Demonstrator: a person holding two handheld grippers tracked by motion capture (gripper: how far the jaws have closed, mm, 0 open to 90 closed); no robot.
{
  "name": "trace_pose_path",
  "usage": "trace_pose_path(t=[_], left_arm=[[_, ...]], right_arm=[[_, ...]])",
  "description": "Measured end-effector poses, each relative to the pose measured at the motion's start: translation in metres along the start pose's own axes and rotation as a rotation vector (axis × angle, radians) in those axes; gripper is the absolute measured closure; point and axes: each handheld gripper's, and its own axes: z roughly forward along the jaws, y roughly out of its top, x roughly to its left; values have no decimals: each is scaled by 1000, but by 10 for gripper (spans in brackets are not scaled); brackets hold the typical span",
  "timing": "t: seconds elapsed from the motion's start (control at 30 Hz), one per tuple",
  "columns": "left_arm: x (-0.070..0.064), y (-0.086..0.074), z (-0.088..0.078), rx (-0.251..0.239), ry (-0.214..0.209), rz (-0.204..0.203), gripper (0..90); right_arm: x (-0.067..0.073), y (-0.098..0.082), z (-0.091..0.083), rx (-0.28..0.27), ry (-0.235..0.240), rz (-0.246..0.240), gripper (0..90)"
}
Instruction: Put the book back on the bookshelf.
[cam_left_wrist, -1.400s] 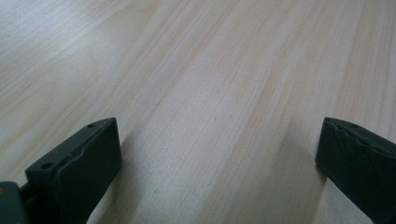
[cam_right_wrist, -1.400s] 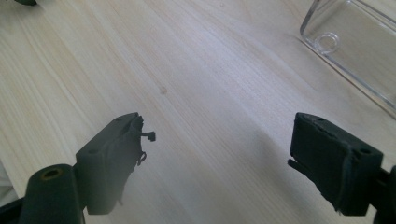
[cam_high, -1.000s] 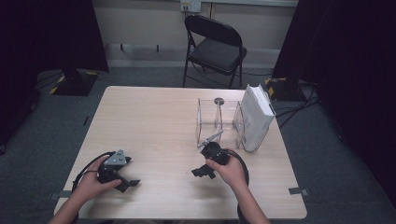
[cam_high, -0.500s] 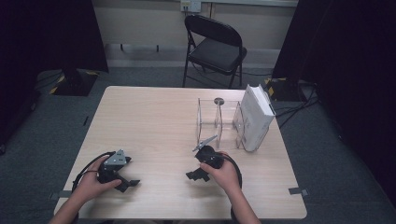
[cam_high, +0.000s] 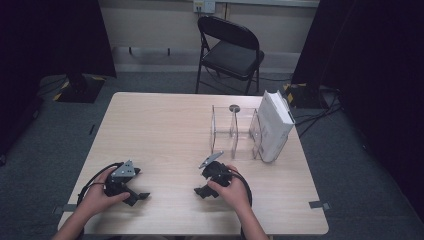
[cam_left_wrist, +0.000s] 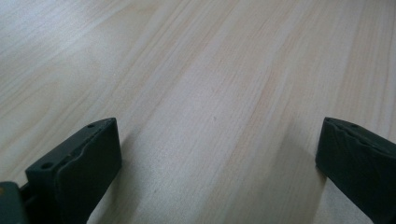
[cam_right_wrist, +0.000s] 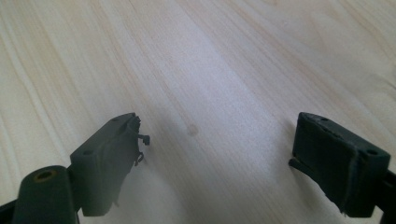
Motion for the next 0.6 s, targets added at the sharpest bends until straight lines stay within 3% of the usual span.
trace_pose_path(t=[0.2, 0.6], left_arm=[[0, 0, 0, 0, 0, 0, 0], [0, 0, 0, 0, -1, -1, 0]], right_arm=[[4, -3, 2, -24, -32, -37, 129], [8, -9, 5, -78, -52, -26, 105]])
